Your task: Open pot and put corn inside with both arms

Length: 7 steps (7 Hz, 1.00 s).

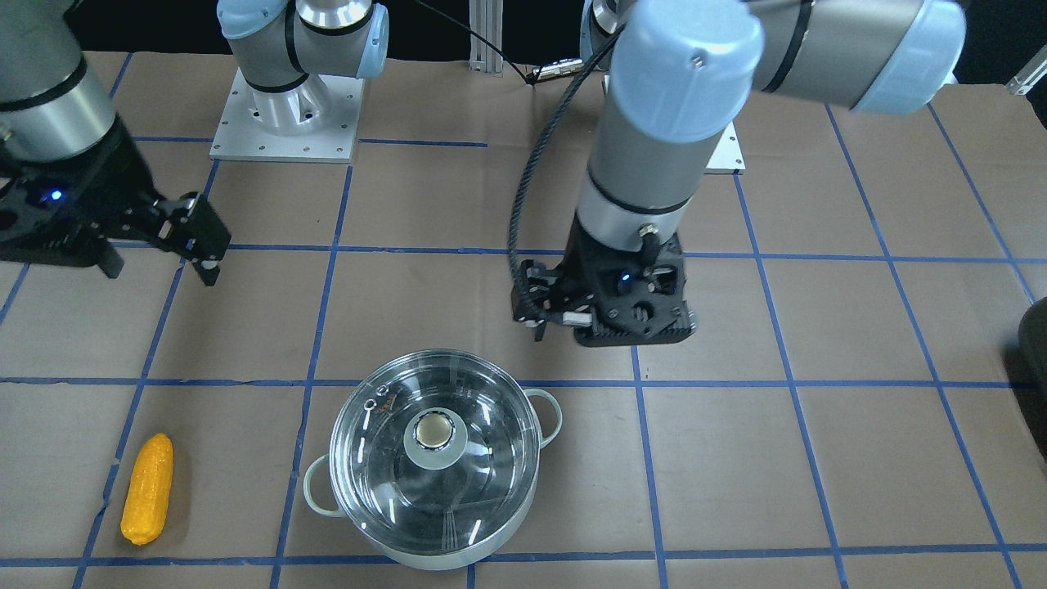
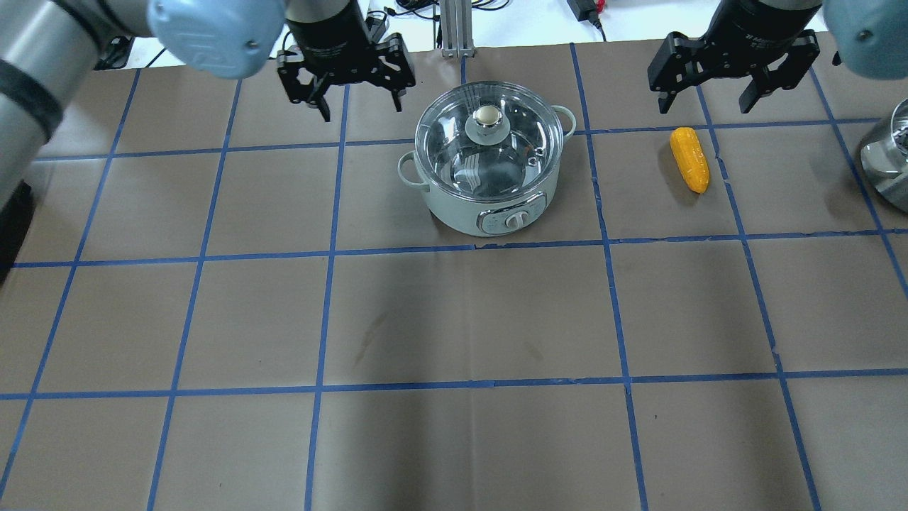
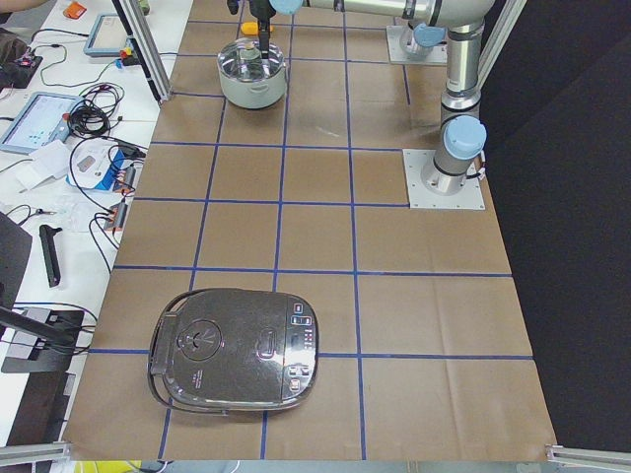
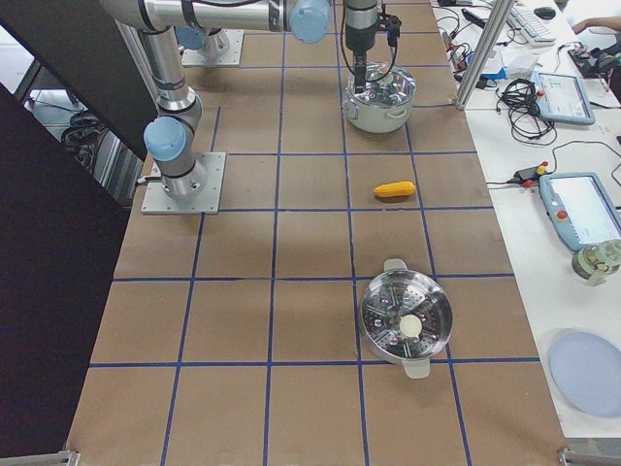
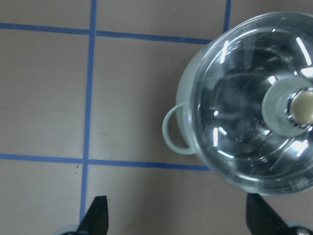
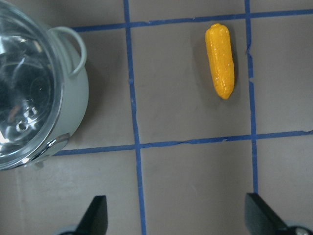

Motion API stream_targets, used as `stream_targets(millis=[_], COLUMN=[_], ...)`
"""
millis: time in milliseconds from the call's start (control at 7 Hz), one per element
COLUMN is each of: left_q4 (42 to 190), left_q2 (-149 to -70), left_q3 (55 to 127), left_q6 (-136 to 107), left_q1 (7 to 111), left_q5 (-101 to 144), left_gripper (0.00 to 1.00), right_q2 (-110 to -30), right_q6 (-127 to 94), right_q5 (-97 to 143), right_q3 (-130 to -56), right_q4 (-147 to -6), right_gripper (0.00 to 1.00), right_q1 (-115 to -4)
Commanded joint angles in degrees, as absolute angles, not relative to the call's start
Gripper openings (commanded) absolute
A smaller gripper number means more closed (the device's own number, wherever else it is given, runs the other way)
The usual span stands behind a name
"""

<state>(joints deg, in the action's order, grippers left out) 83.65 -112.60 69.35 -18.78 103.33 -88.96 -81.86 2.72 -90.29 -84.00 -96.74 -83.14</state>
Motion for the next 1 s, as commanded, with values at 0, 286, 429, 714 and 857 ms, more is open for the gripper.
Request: stream_targets(millis=[0,286,429,714,857], left_q4=[78.95,73.76,72.35,70.76,70.75], left_q2=[-122.05,-125.85,-126.99,-128.32,-128.23], left_q3=[62.59,62.49,62.32,62.40,62.40], left_q6=[-24.59,-27.84,-30.56,-32.25,-32.26], left_q1=[107.57,109.24,110.81,112.15,112.50], left_q5=[-88.86,-88.77,-88.77,-88.77,-88.77], left_gripper=[1.00,1.00,1.00,1.00,0.83], right_q2=[-70.90,-60.44,-55.33,-51.16,-51.07], right_q6=[12.50,19.69,19.77,20.04,20.04], right_q5=[-90.87,-90.09,-90.00,-87.19,-87.10], right_q3=[-80.26,-80.60,-81.12,-82.61,-84.01], right_q4=[-99.82,-112.98,-120.42,-122.86,-122.96], right_gripper=[1.00,1.00,0.93,0.82,0.58], right_q1=[-77.63,-74.97,-74.97,-74.97,-74.97])
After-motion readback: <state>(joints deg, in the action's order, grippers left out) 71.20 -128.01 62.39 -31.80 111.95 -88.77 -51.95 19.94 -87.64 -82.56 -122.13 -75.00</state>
